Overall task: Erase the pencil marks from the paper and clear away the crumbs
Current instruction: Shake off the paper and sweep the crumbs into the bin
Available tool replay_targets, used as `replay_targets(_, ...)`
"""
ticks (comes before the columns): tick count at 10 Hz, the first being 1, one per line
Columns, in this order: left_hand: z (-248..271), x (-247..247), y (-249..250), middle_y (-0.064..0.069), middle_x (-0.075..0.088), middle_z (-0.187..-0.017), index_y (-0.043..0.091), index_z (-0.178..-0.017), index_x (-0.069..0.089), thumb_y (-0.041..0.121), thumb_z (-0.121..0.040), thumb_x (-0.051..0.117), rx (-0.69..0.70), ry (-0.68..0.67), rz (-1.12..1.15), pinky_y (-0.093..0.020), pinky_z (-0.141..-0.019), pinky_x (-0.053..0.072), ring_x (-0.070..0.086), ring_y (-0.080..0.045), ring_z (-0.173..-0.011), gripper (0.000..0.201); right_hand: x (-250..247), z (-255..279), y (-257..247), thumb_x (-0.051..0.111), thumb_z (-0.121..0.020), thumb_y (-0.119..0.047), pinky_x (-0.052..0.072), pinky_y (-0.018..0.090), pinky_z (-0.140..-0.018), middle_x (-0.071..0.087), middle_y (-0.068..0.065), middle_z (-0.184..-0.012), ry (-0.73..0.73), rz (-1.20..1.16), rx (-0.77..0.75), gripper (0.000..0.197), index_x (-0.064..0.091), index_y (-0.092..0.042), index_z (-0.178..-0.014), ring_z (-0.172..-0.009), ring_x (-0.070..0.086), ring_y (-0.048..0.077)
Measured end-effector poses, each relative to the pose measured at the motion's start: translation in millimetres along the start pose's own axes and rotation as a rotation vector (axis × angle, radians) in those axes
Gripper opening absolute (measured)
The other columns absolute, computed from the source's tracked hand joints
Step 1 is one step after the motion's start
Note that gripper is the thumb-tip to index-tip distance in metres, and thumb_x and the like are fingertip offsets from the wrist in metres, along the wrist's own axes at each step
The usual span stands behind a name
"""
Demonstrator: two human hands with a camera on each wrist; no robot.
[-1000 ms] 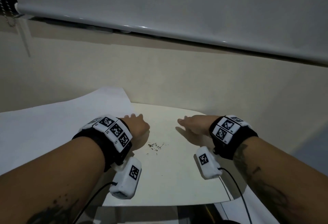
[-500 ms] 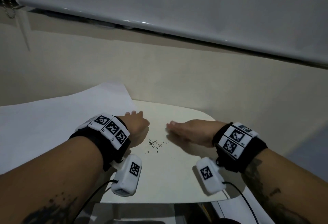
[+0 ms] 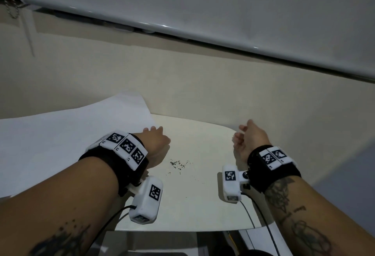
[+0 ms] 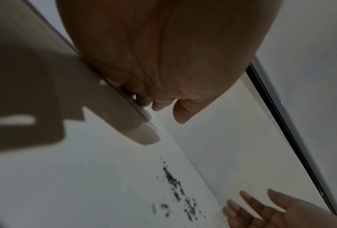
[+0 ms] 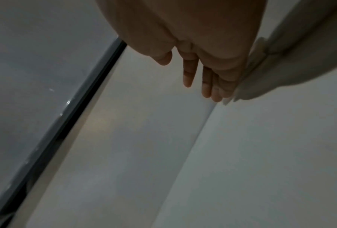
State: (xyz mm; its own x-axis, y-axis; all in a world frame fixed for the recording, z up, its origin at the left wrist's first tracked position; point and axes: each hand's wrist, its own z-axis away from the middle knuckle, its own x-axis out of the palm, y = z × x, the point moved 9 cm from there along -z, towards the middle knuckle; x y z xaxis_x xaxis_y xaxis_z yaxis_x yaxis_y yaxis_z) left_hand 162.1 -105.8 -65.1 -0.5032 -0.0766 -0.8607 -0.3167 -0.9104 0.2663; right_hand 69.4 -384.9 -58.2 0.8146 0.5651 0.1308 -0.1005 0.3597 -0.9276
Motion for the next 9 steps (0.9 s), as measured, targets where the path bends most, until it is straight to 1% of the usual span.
replay_targets(1,-13,2,-2,-0.019,0.009,-0.162,0.000,-0.152,0.021,0.024,-0.107,0.031,0.016,0.053,0.043,-0.044,-0.119,0.013,0.007,-0.034,-0.149,0.052,11,11,20,0.035,-0.104,-0.044,0.043,0.029,-0.058,0.051,0.008,-0.067,-0.086,-0.023,0.092,0.039,0.051,-0.009,-0.095,-0.056,0.047,0.019)
replay_targets(2,-18,3,1,-0.019,0.016,-0.159,0.004,-0.151,0.024,0.024,-0.106,0.032,0.062,0.095,-0.010,-0.042,-0.116,0.019,0.014,-0.034,-0.147,0.050,4,8,2,0.034,-0.105,-0.039,0.042,0.026,-0.051,0.050,0.005,-0.063,-0.043,-0.137,0.004,0.036,0.051,-0.010,-0.091,-0.050,0.044,0.016)
replay_targets(3,-19,2,0,-0.015,0.025,-0.153,0.006,-0.146,0.026,0.026,-0.104,0.034,0.050,0.130,-0.025,-0.040,-0.112,0.025,0.021,-0.033,-0.142,0.048,-7,0,-17,0.034,-0.105,-0.037,0.036,0.024,-0.048,0.051,0.005,-0.068,0.043,-0.084,-0.109,0.035,0.052,-0.011,-0.089,-0.052,0.044,0.015)
replay_targets(4,-15,6,4,-0.015,0.020,-0.156,0.004,-0.148,0.024,0.026,-0.104,0.033,0.069,0.143,-0.026,-0.040,-0.114,0.021,0.015,-0.033,-0.145,0.049,2,1,-2,0.035,-0.104,-0.041,0.036,0.025,-0.053,0.049,0.006,-0.070,0.015,-0.031,-0.030,0.036,0.051,-0.012,-0.090,-0.055,0.042,0.017)
replay_targets(5,-8,7,5,-0.017,0.019,-0.156,0.002,-0.147,0.029,0.026,-0.105,0.031,0.094,0.175,-0.048,-0.045,-0.116,0.020,0.014,-0.038,-0.145,0.049,18,14,19,0.035,-0.104,-0.043,0.037,0.024,-0.055,0.051,0.008,-0.074,-0.085,0.051,0.069,0.035,0.049,-0.011,-0.098,-0.060,0.047,0.018)
replay_targets(6,-8,10,2,-0.015,0.030,-0.149,0.010,-0.136,0.048,0.029,-0.105,0.028,0.134,0.204,-0.078,-0.047,-0.113,0.027,0.027,-0.039,-0.138,0.041,37,38,30,0.035,-0.104,-0.046,0.055,0.031,-0.059,0.063,0.015,-0.084,-0.289,0.146,0.189,0.041,0.052,-0.010,-0.098,-0.076,0.064,0.029)
replay_targets(7,-3,4,3,-0.014,0.036,-0.143,0.012,-0.128,0.055,0.030,-0.105,0.027,0.148,0.254,-0.089,-0.047,-0.108,0.033,0.036,-0.037,-0.129,0.041,34,40,18,0.036,-0.104,-0.045,0.058,0.039,-0.062,0.063,0.014,-0.082,-0.256,0.041,0.127,0.041,0.055,-0.010,-0.096,-0.072,0.062,0.029)
replay_targets(8,-1,4,5,-0.017,0.029,-0.150,0.008,-0.139,0.046,0.029,-0.106,0.029,0.156,0.189,-0.128,-0.049,-0.112,0.030,0.031,-0.042,-0.133,0.042,19,30,9,0.038,-0.104,-0.042,0.043,0.028,-0.059,0.053,0.007,-0.075,-0.104,0.039,0.017,0.036,0.054,-0.012,-0.092,-0.061,0.048,0.019)
replay_targets(9,4,-2,8,-0.013,0.037,-0.136,0.009,-0.128,0.052,0.029,-0.106,0.027,0.171,0.253,-0.158,-0.039,-0.101,0.036,0.041,-0.033,-0.116,0.039,20,37,28,0.038,-0.105,-0.040,0.045,0.025,-0.058,0.059,0.008,-0.078,-0.149,0.063,0.093,0.037,0.054,-0.008,-0.097,-0.066,0.057,0.019)
